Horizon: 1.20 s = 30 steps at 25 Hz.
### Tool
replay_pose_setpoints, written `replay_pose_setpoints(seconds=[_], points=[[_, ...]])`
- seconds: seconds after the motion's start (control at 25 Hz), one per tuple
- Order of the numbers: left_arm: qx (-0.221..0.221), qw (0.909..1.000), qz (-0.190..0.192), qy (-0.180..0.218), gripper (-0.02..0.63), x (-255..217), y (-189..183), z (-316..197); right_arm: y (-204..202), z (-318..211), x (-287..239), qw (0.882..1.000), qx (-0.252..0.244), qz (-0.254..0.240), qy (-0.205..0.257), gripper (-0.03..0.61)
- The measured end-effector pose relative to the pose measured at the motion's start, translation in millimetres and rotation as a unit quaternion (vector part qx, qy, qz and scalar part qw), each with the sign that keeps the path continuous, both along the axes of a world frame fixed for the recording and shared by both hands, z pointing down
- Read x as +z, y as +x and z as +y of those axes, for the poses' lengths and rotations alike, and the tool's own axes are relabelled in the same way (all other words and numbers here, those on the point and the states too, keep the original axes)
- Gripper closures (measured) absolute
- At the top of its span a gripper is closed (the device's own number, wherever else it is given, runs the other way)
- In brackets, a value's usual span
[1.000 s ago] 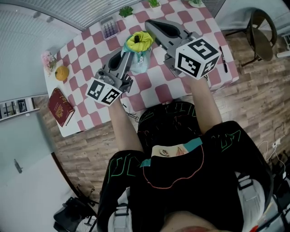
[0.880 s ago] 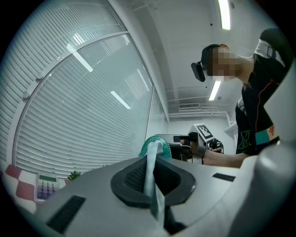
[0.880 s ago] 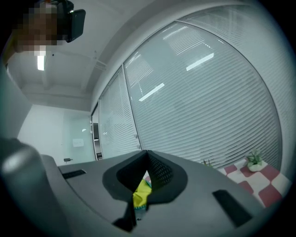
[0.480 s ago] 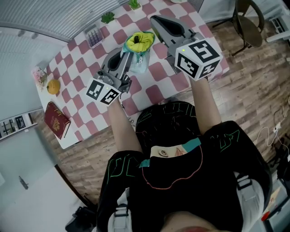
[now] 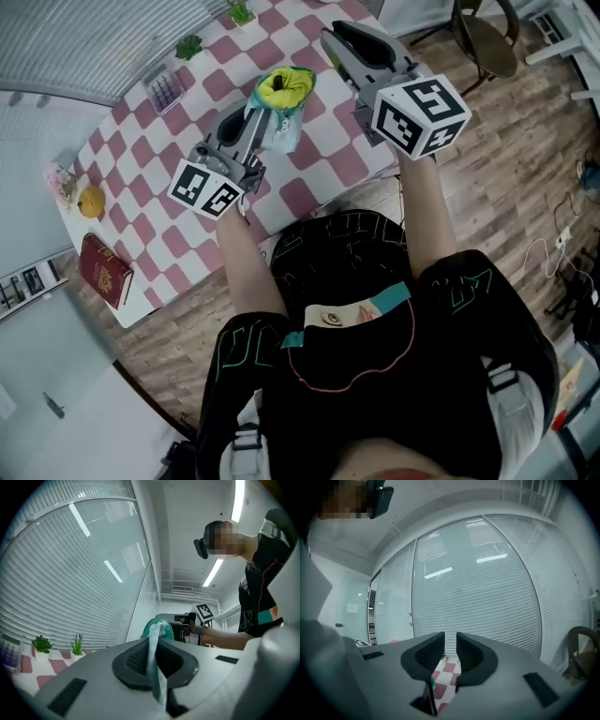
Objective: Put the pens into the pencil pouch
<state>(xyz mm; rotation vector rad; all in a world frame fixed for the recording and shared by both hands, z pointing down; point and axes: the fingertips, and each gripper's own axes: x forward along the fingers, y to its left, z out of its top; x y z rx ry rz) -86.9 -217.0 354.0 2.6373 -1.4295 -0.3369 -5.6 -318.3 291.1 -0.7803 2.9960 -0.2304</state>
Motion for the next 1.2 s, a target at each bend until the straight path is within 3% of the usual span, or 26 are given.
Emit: replay_pose_setpoints(seconds=[0.52,0.72,1.2], points=[[0.043,0.9987,0.015,-0.024,0.614,23.1,36.9,-22.9,75.4,-42.7,39.2,0.992,0.067,0.105,-0.02,0.517],[0.056,0.9976,0.025,-0.034,0.614,32.9,47.8,-28.7,108.9,-60.1,59.1,0.982,0.082,0.167,-0.024,0.517],[0.082,0.9946,0.021,-0.059,0.614,52.7,61.4,-34.0,128.4,-76.7,130.6,0.952,0.056,0.29,-0.074,0.512]])
